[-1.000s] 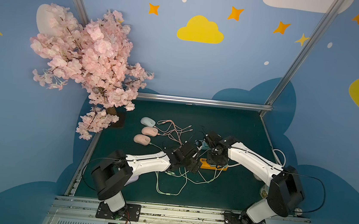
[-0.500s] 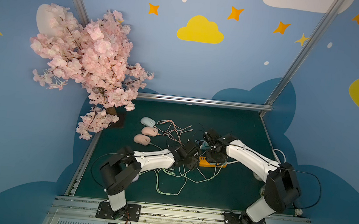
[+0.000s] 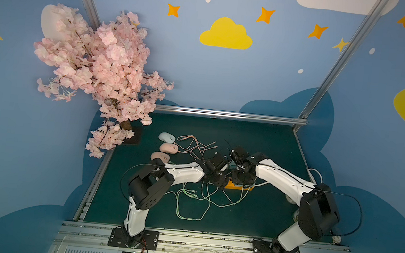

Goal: Unplug the wireless mouse
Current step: Remove the plug from the socket.

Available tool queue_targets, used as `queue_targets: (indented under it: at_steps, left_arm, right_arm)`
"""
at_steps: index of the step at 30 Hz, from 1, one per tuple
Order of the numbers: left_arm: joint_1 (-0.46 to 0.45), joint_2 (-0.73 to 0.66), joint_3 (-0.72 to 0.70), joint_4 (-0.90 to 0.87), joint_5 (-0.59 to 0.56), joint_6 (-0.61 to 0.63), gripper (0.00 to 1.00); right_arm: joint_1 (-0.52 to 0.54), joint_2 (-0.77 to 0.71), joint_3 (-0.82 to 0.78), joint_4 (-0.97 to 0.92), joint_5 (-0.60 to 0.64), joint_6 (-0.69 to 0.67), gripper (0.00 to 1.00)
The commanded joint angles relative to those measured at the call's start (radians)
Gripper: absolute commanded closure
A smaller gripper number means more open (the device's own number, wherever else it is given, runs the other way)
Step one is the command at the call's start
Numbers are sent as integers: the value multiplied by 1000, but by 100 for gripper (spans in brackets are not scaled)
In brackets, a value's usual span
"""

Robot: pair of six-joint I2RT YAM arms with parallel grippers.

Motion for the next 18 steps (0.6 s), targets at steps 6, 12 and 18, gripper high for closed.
queue_targets:
  at_steps: [6, 12, 18]
  left_arm:
    - [-12, 76, 60, -143, -29, 31, 19]
    - [-15, 89, 68, -159, -55, 33, 19]
    - [-15, 99, 75, -169, -52, 34, 19]
  right_arm:
    - [4, -15, -2, 15, -16, -11, 86]
    - [4, -51, 14, 7, 62, -2, 90]
    - [2, -114, -10, 12, 68, 4, 92]
